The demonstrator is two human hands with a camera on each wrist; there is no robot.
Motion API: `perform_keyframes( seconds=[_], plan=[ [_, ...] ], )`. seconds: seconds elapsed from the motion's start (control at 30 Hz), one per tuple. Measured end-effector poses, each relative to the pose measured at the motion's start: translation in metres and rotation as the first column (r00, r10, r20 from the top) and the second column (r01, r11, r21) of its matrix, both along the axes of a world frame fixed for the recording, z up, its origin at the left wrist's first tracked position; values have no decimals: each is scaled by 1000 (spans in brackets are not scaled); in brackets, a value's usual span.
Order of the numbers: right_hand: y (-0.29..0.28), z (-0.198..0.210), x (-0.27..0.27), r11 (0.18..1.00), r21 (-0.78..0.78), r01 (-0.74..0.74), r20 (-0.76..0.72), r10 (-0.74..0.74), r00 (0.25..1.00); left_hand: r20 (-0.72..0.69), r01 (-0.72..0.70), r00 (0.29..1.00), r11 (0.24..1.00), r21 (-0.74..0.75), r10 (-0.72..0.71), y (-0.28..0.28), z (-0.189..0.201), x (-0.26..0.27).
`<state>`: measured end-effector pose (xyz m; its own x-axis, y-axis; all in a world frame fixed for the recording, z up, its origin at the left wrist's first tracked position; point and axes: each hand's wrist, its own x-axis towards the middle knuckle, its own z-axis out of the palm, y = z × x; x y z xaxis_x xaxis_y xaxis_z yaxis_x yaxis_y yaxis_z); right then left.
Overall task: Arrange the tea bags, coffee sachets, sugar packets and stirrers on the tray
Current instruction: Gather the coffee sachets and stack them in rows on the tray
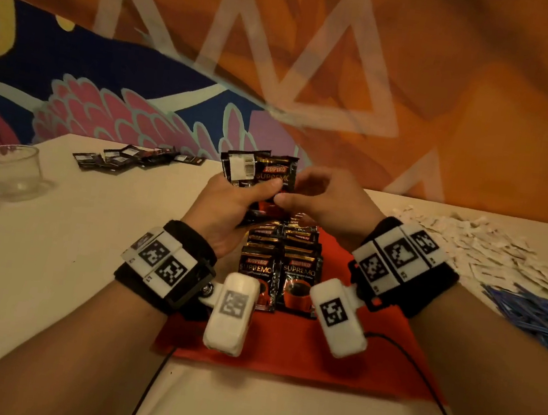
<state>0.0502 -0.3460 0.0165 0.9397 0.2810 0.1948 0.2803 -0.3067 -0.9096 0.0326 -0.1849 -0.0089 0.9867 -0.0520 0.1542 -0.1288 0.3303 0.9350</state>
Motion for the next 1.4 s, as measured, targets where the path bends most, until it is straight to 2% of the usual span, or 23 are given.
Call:
perform_keyframes(
  seconds=[0.1, 0.23, 0.3, 0.47, 0.67, 0.83, 1.03, 1.13, 1.2, 1.4],
  plan=[
    [3, -3, 0, 999, 45, 30, 51, -32, 998, 52, -41, 998, 998, -38, 43, 0, 3, -1],
    [3, -4, 3, 995, -92, 31, 177, -14, 984, 109, -98, 988, 993, -71, 106, 5, 6, 4],
    [4, -3, 2, 994, -107, 17, 214, 6, 977, 106, -115, 987, 991, -74, 123, 7, 5, 6],
    [4, 0, -4, 993, -118, 8, 265, 23, 964, 97, -140, 985, 989, -44, 144, 6, 6, 6],
    [3, -5, -2, 974, -185, 128, 362, -53, 931, 129, -144, 982, 988, 48, 137, 6, 6, 6],
    [2, 1, -8, 967, -215, 138, 381, -47, 923, 134, -66, 989, 997, 43, 60, 10, 11, 1],
    [-3, 3, -7, 979, -153, 132, 335, -74, 939, 145, -95, 984, 994, -46, 101, 6, 15, -1],
    [-9, 2, -6, 987, -86, 138, 294, -107, 950, 157, -130, 979, 991, -13, 130, 7, 14, 0],
    [-11, 1, -7, 984, -104, 145, 303, -107, 947, 144, -141, 979, 990, -6, 141, 8, 12, 1],
    [-9, -4, -9, 958, -127, 257, 413, -184, 892, 129, -142, 983, 988, 66, 133, 1, 11, 0]
  ],
)
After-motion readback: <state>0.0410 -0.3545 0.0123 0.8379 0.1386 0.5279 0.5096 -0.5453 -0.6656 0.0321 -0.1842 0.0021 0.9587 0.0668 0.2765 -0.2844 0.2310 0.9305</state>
